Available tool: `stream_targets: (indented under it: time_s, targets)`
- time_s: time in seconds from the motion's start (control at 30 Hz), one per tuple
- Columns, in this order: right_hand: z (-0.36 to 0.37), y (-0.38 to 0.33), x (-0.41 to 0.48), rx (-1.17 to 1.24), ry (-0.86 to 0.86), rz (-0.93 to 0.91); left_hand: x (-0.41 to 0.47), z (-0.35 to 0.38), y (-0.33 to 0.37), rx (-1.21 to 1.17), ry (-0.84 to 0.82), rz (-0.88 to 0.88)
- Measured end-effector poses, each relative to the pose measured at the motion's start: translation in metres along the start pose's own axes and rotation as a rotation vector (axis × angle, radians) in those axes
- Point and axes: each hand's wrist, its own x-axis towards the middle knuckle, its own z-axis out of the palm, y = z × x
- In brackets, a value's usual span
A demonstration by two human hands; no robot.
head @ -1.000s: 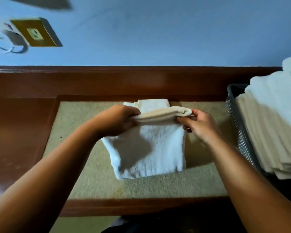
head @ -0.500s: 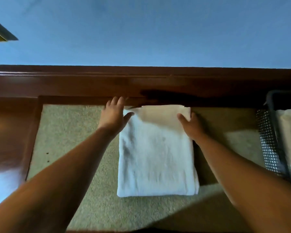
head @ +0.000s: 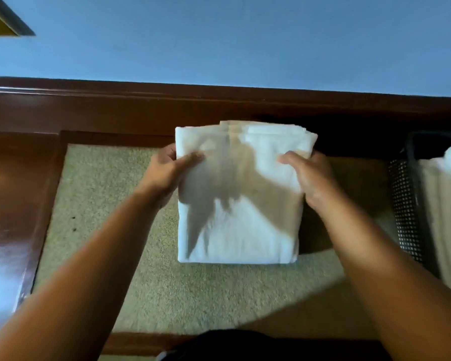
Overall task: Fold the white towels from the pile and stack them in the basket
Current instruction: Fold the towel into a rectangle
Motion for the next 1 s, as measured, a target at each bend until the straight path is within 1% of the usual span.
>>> stream_targets:
  time_s: [0.07,0.13,0.2,0.27,0.3,0.33,0.37,0.4,0.47,0.5,0.53,0.57,0.63,0.67,0.7,0.77,0.83,0.87,0.9,1.0]
  targets:
    - [-0.02,-0.025,-0.043,0.057,-0.018,-0.24,-0.035,-0.005,0.03,-0.018,-0.03,0.189]
    - [-0.043,-0.038,-0.088,-0.031,-0.07,-0.529,-0.077,-0.014,0.048,0.062,-0.074,0.382]
    - [-0.061,-0.029,-0.122,-0.171,-0.114,-0.741,-0.116,-0.022,0.048,0.221,-0.1,0.527]
    - [-0.072,0.001,-0.144,-0.35,-0.089,-0.919,-0.144,-0.027,0.023,0.397,-0.073,0.6]
    - [-0.074,0.024,-0.153,-0.458,-0.052,-0.976,-0.154,-0.029,0.002,0.474,-0.044,0.606]
    - [-0.077,0.051,-0.159,-0.55,-0.022,-0.983,-0.161,-0.031,-0.025,0.529,-0.007,0.589]
    - [-0.081,0.082,-0.165,-0.627,-0.019,-0.926,-0.167,-0.035,-0.055,0.586,0.017,0.553]
    - [-0.086,0.115,-0.168,-0.699,-0.051,-0.812,-0.174,-0.038,-0.089,0.677,0.023,0.484]
    - [-0.088,0.172,-0.178,-0.839,-0.126,-0.494,-0.188,-0.038,-0.146,0.796,0.045,0.27]
    - [-0.087,0.194,-0.182,-0.856,-0.146,-0.342,-0.196,-0.035,-0.164,0.751,0.086,0.144]
    - [-0.083,0.207,-0.185,-0.759,-0.143,-0.2,-0.203,-0.031,-0.171,0.615,0.124,0.005]
    - [-0.077,0.215,-0.187,-0.6,-0.107,-0.066,-0.209,-0.025,-0.173,0.512,0.144,-0.108]
    - [-0.064,0.218,-0.182,-0.356,-0.013,0.148,-0.209,-0.015,-0.172,0.363,0.169,-0.277]
    - [-0.058,0.217,-0.176,-0.319,0.014,0.219,-0.204,-0.012,-0.173,0.288,0.164,-0.331]
    - [-0.053,0.215,-0.171,-0.318,0.021,0.28,-0.196,-0.01,-0.173,0.259,0.137,-0.356]
    - [-0.044,0.201,-0.164,-0.366,0.014,0.338,-0.183,-0.006,-0.168,0.223,0.089,-0.415]
    - [-0.038,0.18,-0.165,-0.391,-0.041,0.376,-0.177,-0.003,-0.159,0.249,0.03,-0.486]
    - [-0.037,0.167,-0.167,-0.389,-0.079,0.379,-0.177,0.0,-0.151,0.227,0.008,-0.493]
    - [-0.038,0.154,-0.169,-0.381,-0.106,0.368,-0.178,0.004,-0.143,0.164,0.013,-0.483]
    - [-0.053,0.108,-0.179,-0.308,-0.122,0.245,-0.19,0.026,-0.105,-0.158,0.005,-0.424]
